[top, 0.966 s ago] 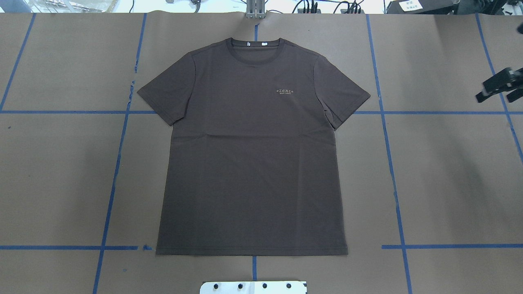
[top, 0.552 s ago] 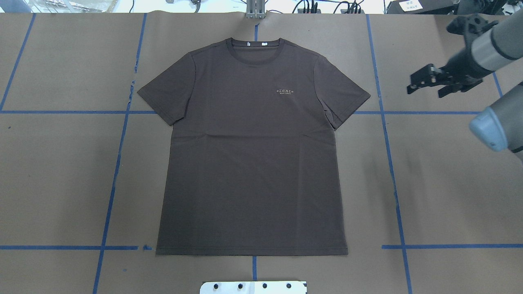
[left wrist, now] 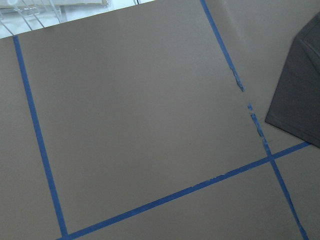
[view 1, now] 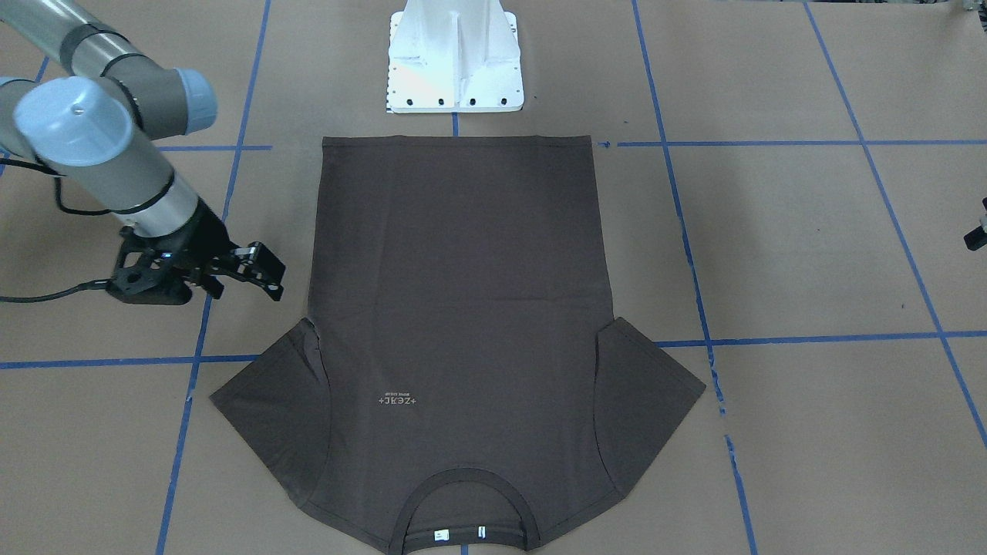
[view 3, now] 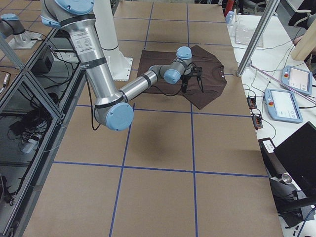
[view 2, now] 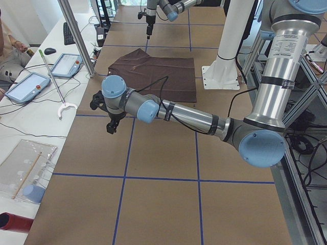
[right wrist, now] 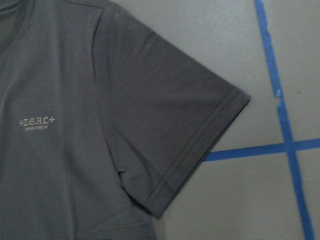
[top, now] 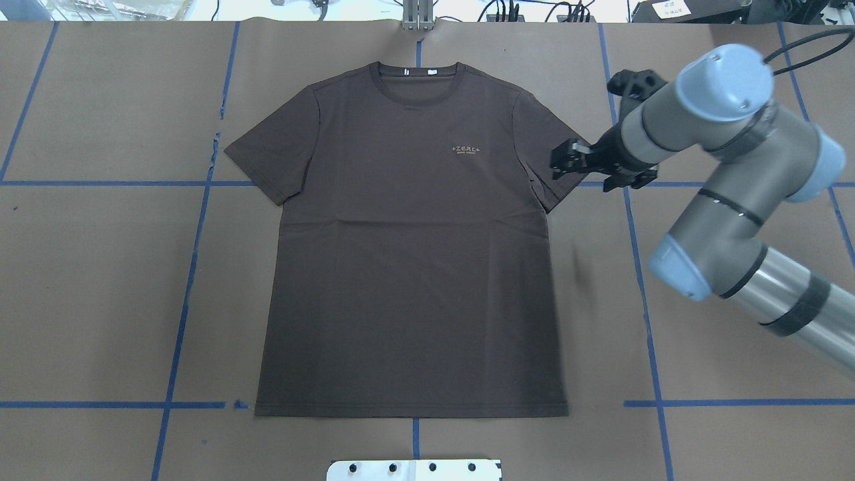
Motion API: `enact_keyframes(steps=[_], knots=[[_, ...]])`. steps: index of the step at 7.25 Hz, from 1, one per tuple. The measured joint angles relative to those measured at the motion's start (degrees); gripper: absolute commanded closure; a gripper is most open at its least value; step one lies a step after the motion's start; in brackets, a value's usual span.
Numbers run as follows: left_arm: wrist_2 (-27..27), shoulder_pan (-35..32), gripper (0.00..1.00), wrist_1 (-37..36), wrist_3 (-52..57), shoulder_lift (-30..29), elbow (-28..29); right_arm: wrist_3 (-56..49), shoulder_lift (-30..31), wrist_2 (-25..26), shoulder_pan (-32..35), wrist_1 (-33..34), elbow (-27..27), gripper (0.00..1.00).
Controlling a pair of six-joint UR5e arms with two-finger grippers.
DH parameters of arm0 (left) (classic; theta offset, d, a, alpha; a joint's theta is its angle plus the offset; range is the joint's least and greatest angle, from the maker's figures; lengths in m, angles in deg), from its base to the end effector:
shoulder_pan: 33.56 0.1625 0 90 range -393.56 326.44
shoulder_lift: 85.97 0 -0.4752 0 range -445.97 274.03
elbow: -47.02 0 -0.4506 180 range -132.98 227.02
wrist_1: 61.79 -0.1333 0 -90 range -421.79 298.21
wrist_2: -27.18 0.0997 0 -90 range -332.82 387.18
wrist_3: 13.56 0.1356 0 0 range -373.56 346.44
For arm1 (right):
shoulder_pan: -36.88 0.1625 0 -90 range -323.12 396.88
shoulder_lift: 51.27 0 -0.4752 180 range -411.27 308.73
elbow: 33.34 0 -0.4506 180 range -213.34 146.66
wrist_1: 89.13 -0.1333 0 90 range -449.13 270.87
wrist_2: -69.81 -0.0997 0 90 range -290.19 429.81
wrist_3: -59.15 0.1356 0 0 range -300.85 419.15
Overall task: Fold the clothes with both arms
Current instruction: 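Move the right gripper to the sleeve nearest it and grasp its edge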
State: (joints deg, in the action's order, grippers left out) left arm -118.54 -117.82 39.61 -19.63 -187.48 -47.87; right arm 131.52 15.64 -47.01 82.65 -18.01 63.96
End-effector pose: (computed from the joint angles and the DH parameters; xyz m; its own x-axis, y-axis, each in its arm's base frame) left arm 0.0440 -0.6498 0.5220 0.5283 0.3442 -0.7761 -0.0328 0.9217 0.3865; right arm -0.4588 -0.5747 0.3751 0.5552 0.1828 0.8114 -0.2443 0.9684 -0.0511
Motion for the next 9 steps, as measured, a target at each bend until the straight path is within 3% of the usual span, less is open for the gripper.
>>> enact_keyframes(steps=[2, 4, 6, 9], knots=[[-1.4, 0.3, 0.00, 0.1, -2.7, -0.3, -1.2, 3.8, -1.1, 3.5, -2.0, 0.0, -0.5, 0.19], [-1.5, 0.8, 0.00, 0.5, -3.3, -0.1, -1.7, 4.9, -1.5, 9.0, -1.2, 0.2, -2.1, 0.25], [-1.4, 1.3, 0.00, 0.8, -3.4, 0.0, -1.8, 4.7, -2.1, 11.3, 0.8, -1.1, -8.0, 0.28], [-1.4, 1.5, 0.00, 1.0, -3.3, 0.1, -1.9, 4.7, -5.2, 11.8, 2.9, -10.5, -20.4, 0.31]])
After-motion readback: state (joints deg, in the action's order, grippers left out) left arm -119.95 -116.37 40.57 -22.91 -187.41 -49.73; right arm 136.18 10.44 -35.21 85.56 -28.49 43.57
